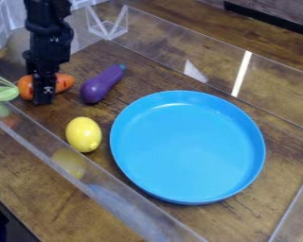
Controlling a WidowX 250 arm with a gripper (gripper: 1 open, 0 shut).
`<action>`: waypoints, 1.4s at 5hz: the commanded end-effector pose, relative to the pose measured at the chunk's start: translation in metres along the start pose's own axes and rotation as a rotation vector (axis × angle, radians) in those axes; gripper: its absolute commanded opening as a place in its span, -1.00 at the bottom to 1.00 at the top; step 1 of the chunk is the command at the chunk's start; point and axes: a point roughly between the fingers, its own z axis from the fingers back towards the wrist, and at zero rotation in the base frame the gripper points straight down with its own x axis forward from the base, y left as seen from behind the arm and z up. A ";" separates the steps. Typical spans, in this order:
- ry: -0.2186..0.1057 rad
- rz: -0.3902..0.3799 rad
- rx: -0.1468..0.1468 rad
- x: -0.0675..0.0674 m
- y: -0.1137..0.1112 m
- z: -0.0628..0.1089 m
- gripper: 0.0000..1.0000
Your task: Move the carrot to the right side
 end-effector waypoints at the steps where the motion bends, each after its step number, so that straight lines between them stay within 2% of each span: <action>1: -0.018 0.014 0.015 0.005 -0.003 0.009 -1.00; 3: -0.038 -0.097 0.031 0.028 -0.012 0.014 -1.00; 6: -0.053 -0.108 0.028 0.047 -0.039 0.020 -1.00; 7: -0.054 -0.104 0.030 0.050 -0.037 0.019 -1.00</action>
